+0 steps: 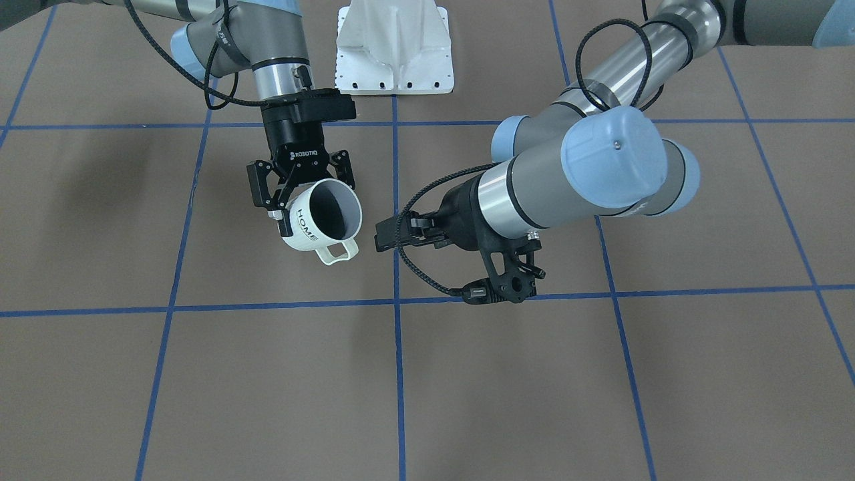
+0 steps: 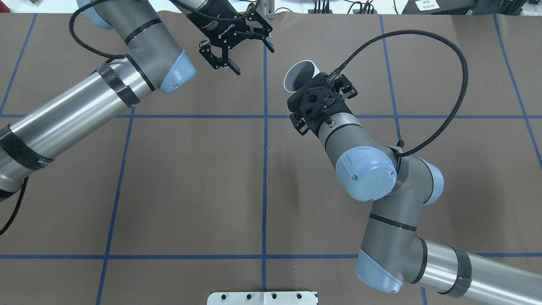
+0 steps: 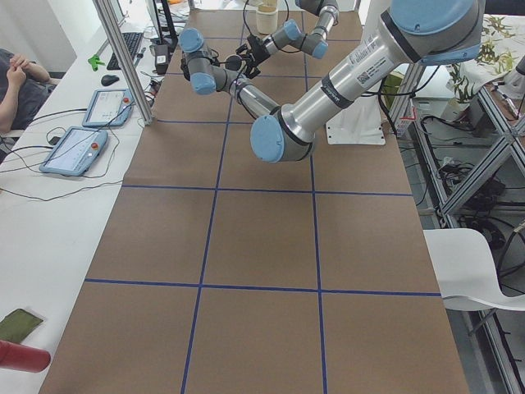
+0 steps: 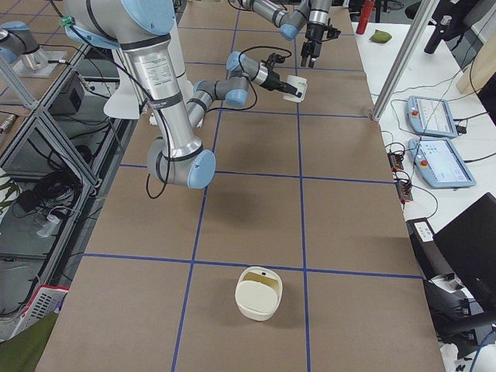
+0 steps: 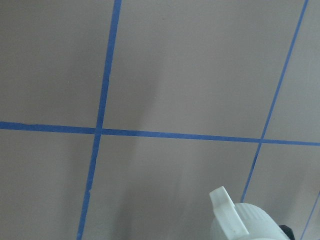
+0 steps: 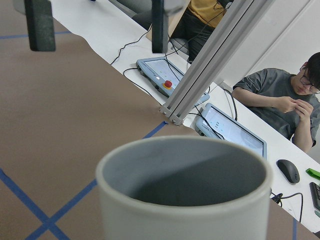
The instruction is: Left arm hands cup to right arm to dump lemon
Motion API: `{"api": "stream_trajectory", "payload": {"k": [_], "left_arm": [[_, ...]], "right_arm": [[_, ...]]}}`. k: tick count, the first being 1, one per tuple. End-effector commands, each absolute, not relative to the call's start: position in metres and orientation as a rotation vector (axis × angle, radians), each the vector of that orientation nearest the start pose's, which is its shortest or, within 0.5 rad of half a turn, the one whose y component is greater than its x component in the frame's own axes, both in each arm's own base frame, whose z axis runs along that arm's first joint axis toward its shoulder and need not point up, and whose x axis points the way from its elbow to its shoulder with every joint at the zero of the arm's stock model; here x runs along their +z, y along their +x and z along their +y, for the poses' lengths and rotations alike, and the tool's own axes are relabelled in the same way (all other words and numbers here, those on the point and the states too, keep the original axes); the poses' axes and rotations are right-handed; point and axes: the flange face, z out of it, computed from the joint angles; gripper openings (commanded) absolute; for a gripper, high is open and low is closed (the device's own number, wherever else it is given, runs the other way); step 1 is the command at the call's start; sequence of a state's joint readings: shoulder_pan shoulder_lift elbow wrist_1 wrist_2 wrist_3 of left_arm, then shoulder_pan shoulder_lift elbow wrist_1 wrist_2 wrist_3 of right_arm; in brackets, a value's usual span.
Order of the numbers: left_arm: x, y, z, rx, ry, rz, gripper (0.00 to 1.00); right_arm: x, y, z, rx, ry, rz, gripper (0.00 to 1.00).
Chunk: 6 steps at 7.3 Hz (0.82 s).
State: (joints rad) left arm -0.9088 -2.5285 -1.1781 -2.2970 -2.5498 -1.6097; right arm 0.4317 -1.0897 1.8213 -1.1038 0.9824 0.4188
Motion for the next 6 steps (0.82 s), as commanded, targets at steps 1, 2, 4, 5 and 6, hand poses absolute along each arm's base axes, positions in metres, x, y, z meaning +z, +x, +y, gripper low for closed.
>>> {"api": "stream_trajectory", "payload": {"k": [1,2,4,5,6], "left_arm": [[0.123,0.429,-0.617,-0.204,-0.247,1.434,1.0],[0.118,0.446,-0.604,-0.181,-0.267,1.434,1.0],[0.096,0.474,-0.58,-0.149,-0.303,1.443,1.0],[0.088,0.475,-0.578,-0.149,-0.308,1.449,0.9],[0.086,0.475,-0.578,-0.149,-0.308,1.45,0.78]], "right_arm": [[0.214,-0.468,-0.423,-0.268,1.186,-0.45,0.0],[0.213,-0.467,-0.423,-0.267,1.189,-0.45,0.0],[0.213,-0.467,-0.423,-0.266,1.188,-0.45,0.0],[0.215,-0.468,-0.422,-0.269,1.186,-0.449,0.0],[0.216,-0.469,-0.422,-0.269,1.185,-0.447,0.0]]}}
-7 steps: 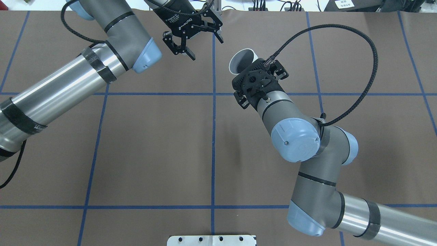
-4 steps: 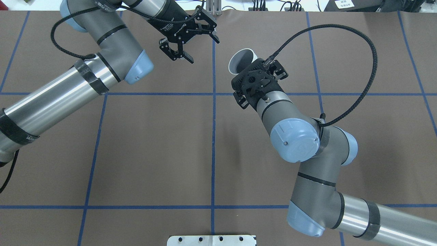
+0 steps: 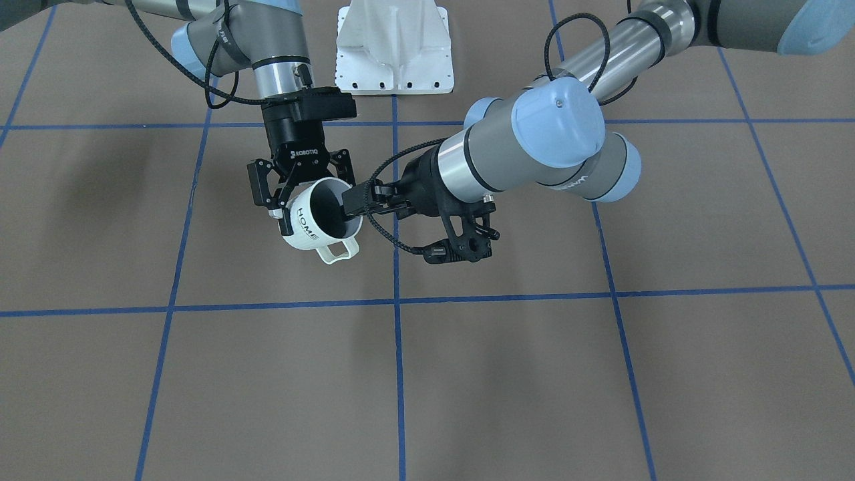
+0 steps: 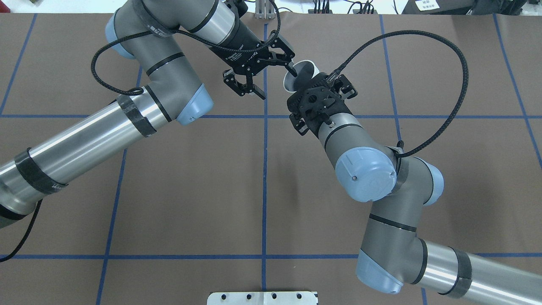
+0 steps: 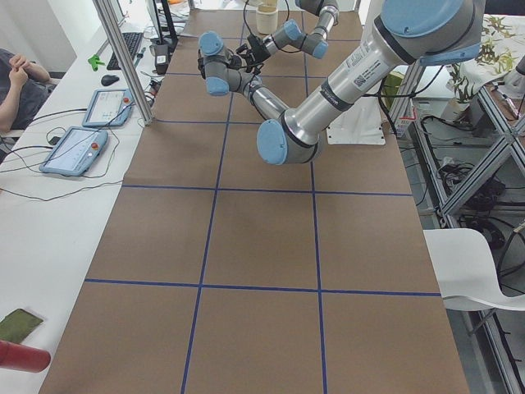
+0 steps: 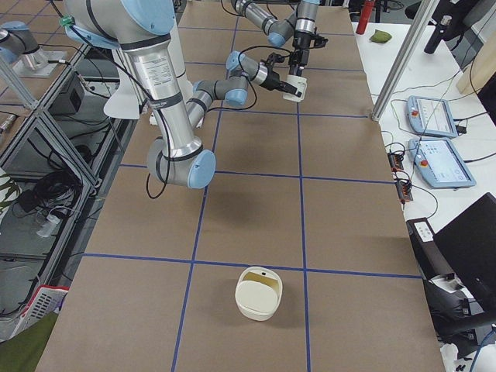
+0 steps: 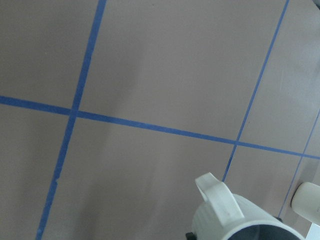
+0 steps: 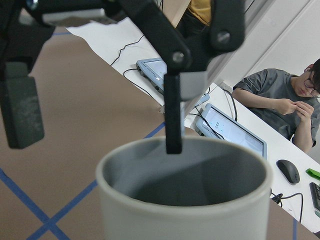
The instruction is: Left arm hands cup to right arm to dump lemon
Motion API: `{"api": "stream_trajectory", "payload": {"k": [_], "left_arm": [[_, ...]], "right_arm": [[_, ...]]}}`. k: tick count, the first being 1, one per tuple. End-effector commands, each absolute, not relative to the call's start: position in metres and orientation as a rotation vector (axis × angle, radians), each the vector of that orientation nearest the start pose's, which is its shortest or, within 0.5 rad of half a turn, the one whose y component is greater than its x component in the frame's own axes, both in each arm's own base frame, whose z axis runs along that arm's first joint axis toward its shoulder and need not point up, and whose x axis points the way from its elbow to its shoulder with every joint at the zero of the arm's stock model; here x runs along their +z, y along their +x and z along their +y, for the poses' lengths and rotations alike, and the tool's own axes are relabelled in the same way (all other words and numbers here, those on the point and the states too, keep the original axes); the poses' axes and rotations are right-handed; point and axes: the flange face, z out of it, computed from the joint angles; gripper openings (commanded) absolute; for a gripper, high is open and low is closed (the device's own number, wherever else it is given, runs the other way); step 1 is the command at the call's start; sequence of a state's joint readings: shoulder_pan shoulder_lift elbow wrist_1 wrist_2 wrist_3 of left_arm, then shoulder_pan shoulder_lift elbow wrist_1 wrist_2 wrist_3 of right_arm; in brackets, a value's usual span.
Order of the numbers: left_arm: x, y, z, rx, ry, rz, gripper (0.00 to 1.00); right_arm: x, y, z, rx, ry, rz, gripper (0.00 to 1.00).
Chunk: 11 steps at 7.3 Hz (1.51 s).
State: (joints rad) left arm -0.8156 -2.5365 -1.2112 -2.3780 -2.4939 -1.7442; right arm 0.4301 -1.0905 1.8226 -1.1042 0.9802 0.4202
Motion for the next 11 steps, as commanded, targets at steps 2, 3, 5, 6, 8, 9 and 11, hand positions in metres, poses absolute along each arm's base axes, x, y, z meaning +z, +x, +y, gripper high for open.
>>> {"api": "stream_trajectory", "payload": {"k": [2,3,5,6,8,9,11], "left_arm": [[0.0883,0.4742,-0.5795,-0.149,-0.306,1.447,0.6],[0.0903,0.4757,-0.5794,-0.149,-0.308,1.443,0.56],[0.088,0.4764,-0.5785,-0.145,-0.306,1.445,0.52],[0.088,0.4773,-0.5778,-0.143,-0.306,1.445,0.48],[0.088,0.4782,-0.5771,-0.141,-0.307,1.445,0.44],[0.0847,0.4781,-0.5769,-0.139,-0.306,1.447,0.43],[0.0825,0.4785,-0.5774,-0.138,-0.305,1.448,0.43]], "right_arm": [[0.2164,-0.4687,-0.4213,-0.271,1.185,-0.448,0.0],[0.2163,-0.4685,-0.4213,-0.27,1.186,-0.447,0.0],[0.216,-0.4696,-0.4209,-0.27,1.186,-0.447,0.0],[0.216,-0.4696,-0.4209,-0.27,1.186,-0.447,0.0],[0.2151,-0.4696,-0.421,-0.269,1.187,-0.448,0.0],[0.2144,-0.4692,-0.4208,-0.269,1.188,-0.449,0.0],[0.2132,-0.4689,-0.4196,-0.269,1.189,-0.453,0.01]]}}
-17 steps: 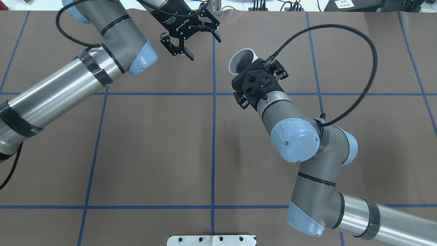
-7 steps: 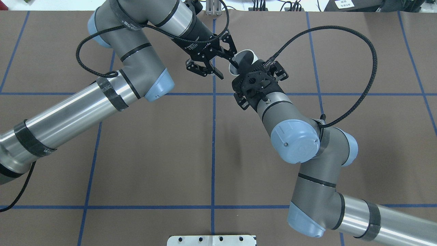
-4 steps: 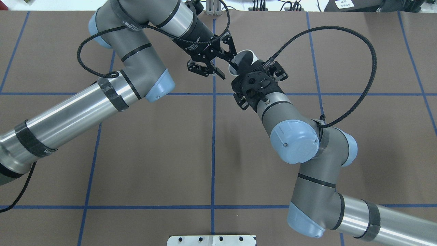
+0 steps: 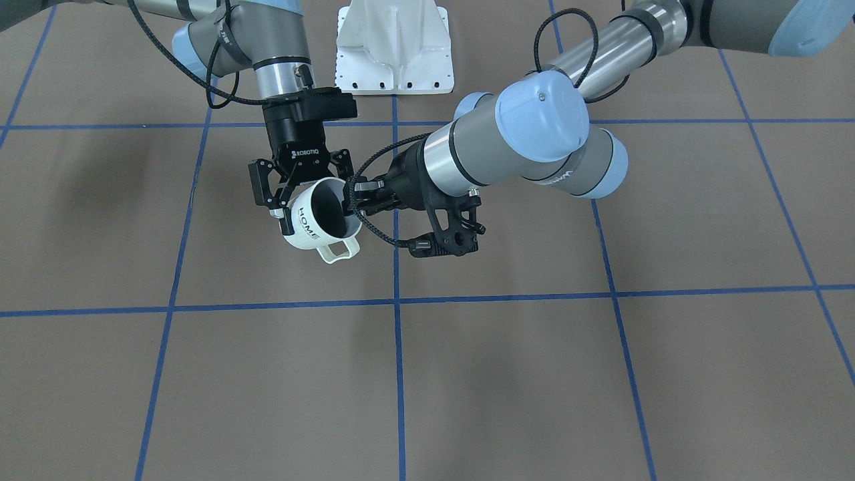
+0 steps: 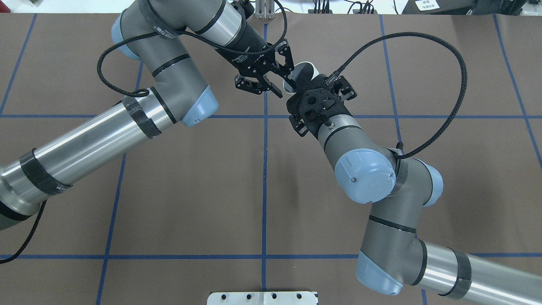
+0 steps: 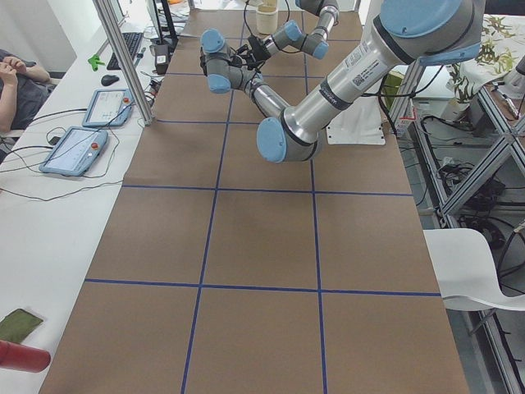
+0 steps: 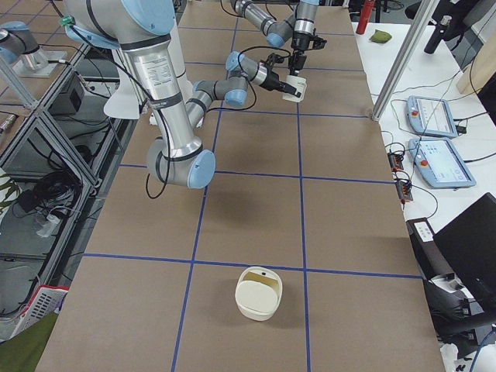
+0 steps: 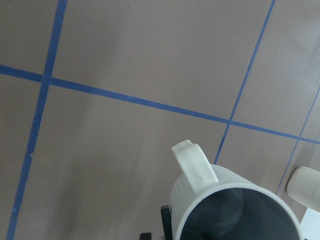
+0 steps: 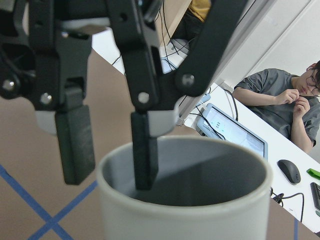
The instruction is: Left arm hands cup to right arm to dump lemon
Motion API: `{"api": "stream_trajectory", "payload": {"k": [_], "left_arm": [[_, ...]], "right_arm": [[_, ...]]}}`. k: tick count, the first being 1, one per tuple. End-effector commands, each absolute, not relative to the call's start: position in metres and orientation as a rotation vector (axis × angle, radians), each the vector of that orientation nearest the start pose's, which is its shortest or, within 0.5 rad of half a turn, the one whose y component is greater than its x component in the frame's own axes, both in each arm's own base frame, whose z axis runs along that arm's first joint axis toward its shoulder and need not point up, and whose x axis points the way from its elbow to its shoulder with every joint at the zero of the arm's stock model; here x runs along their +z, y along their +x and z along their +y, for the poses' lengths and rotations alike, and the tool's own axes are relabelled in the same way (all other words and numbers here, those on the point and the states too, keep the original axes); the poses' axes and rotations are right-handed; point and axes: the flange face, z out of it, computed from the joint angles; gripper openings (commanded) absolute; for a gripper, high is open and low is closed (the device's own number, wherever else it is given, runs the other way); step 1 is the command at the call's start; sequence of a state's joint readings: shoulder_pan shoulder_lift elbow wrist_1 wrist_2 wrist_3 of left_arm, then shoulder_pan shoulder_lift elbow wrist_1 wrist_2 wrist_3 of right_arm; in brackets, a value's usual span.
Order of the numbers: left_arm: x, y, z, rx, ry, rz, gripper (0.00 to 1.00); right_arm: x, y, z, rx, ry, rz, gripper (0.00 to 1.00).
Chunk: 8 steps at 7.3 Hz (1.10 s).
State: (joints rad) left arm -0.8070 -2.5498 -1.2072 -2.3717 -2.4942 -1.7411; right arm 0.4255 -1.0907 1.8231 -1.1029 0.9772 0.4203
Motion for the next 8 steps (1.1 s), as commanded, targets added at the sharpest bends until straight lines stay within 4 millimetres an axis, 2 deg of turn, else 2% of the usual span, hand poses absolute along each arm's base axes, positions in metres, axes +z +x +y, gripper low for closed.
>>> {"api": "stream_trajectory", "payload": {"k": [1,3,6,7,8], "left_arm": [[0.0825,0.4785,-0.5775,-0.14,-0.304,1.448,0.38],[0.0855,0.4791,-0.5781,-0.143,-0.307,1.444,0.32],[0.0868,0.4799,-0.5789,-0.145,-0.308,1.441,0.3],[0.0862,0.4795,-0.5784,-0.145,-0.311,1.442,0.18],[0.084,0.4803,-0.5778,-0.149,-0.314,1.442,0.0]], "right_arm": [[0.2132,-0.4696,-0.4189,-0.27,1.189,-0.454,0.01],[0.2133,-0.469,-0.4186,-0.269,1.19,-0.455,0.01],[0.2133,-0.469,-0.4186,-0.269,1.19,-0.455,0.01],[0.2139,-0.4694,-0.4188,-0.27,1.189,-0.454,0.04],[0.2152,-0.4703,-0.4193,-0.271,1.187,-0.451,0.1]]}}
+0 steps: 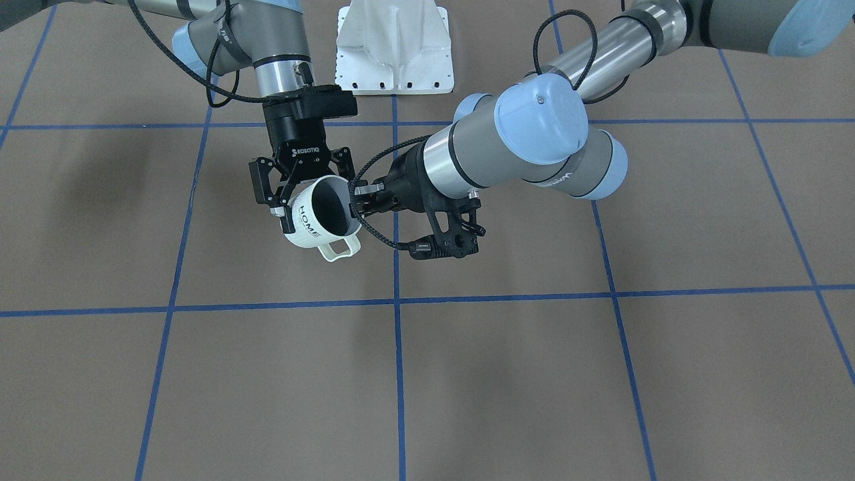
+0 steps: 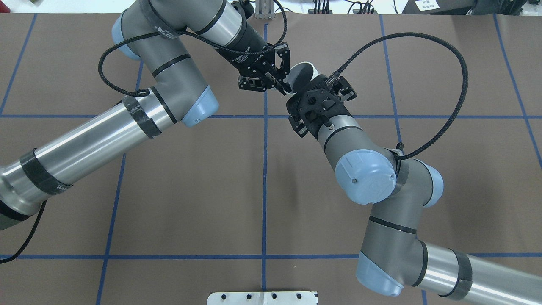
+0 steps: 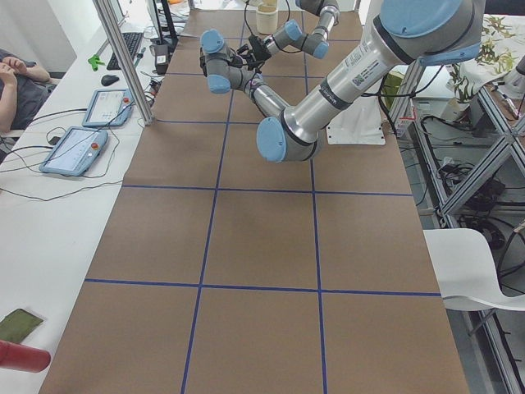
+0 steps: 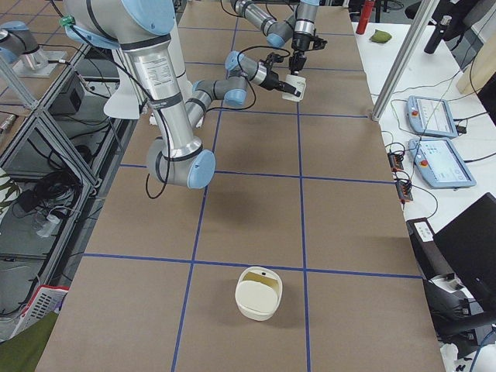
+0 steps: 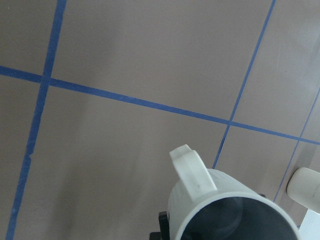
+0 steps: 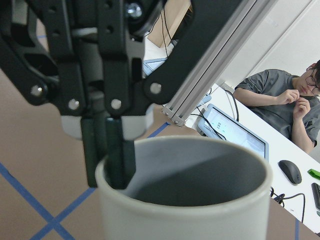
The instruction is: Left arm hands cup to right arm to dump lemon
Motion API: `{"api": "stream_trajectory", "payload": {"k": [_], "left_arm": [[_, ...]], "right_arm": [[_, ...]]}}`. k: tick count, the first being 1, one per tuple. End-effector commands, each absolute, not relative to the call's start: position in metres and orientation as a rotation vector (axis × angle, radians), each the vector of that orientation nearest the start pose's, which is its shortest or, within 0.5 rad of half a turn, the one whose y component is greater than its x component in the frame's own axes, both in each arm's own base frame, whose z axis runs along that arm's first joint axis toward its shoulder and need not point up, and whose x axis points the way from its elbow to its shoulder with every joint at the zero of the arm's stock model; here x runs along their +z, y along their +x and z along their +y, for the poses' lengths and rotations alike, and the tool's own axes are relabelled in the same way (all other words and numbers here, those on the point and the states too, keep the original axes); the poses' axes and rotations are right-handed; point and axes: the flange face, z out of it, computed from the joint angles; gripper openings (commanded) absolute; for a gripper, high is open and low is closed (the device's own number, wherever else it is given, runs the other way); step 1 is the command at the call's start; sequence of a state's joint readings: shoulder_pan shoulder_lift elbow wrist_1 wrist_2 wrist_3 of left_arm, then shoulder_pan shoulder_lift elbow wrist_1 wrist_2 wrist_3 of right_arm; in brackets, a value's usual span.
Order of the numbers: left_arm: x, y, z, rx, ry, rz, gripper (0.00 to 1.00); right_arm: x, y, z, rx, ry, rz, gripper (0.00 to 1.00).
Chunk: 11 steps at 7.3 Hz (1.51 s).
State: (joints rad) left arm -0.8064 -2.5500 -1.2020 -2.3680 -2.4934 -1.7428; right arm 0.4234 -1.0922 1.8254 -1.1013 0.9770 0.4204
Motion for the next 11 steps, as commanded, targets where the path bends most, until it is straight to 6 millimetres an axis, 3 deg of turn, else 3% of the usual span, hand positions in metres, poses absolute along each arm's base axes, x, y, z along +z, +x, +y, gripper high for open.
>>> {"api": "stream_trajectory", "payload": {"k": [1,2,11], "left_arm": [[0.0837,0.4808,-0.5781,-0.155,-0.322,1.438,0.0],[0.0837,0.4808,-0.5779,-0.155,-0.324,1.438,0.0],[0.09,0.4717,-0.5868,-0.174,-0.314,1.435,0.0]], "right_arm": [[0.2162,-0.4716,-0.419,-0.271,1.186,-0.451,0.76],[0.2155,-0.4718,-0.4182,-0.262,1.188,-0.46,1.0],[0.2208,-0.467,-0.418,-0.231,1.177,-0.475,1.0]]}}
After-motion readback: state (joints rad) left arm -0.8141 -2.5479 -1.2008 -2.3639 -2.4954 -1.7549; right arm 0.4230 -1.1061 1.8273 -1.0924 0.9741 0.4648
